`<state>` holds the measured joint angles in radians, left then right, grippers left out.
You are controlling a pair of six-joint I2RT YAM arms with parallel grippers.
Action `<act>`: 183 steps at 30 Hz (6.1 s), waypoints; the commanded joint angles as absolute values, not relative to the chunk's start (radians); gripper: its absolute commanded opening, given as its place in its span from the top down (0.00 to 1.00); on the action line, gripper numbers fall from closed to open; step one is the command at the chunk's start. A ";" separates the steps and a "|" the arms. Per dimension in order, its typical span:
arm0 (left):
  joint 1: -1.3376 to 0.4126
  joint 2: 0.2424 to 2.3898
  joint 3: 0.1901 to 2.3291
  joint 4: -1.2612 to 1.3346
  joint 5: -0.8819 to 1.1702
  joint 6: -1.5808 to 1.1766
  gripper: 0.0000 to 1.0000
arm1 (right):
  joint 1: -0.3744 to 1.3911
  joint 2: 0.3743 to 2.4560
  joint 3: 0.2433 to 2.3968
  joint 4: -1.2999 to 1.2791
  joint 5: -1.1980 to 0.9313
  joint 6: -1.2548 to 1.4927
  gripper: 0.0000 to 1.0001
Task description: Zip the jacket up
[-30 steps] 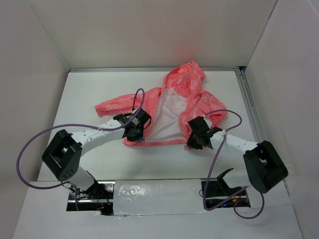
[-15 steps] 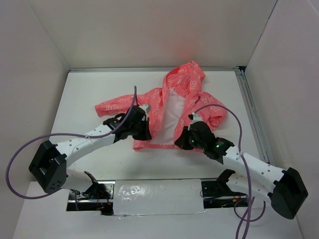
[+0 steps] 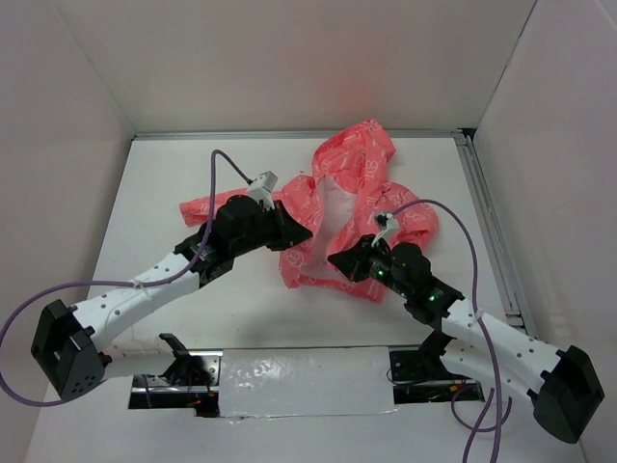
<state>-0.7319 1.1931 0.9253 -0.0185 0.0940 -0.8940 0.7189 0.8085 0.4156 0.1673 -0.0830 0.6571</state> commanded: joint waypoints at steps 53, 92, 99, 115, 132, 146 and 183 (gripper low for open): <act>-0.854 1.094 0.772 0.295 0.016 -1.104 1.00 | 0.686 0.859 0.347 0.664 -0.123 0.729 1.00; -0.868 1.104 0.775 0.394 -0.052 -1.092 1.00 | 0.686 0.669 0.230 0.739 -0.195 0.819 1.00; -0.868 1.112 0.767 0.391 -0.054 -1.097 1.00 | 0.684 0.673 0.241 0.768 -0.199 0.825 1.00; -0.868 1.134 0.767 0.391 -0.041 -1.104 1.00 | 0.669 0.680 0.250 0.798 -0.184 0.847 1.00; -0.868 1.129 0.747 0.405 -0.025 -1.112 1.00 | 0.638 0.695 0.239 0.836 -0.192 0.879 1.00; -0.868 1.112 0.667 0.500 0.049 -1.192 1.00 | 0.632 0.732 0.215 0.923 -0.141 0.977 1.00; -0.868 1.071 0.647 0.684 -0.092 -1.135 1.00 | 0.638 0.710 0.210 0.891 -0.265 0.920 1.00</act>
<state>-0.8646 1.0847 0.6117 0.6090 -0.0811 -1.1511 0.6342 0.7223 0.1886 0.7963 -0.2523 0.9218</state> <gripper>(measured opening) 0.047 0.011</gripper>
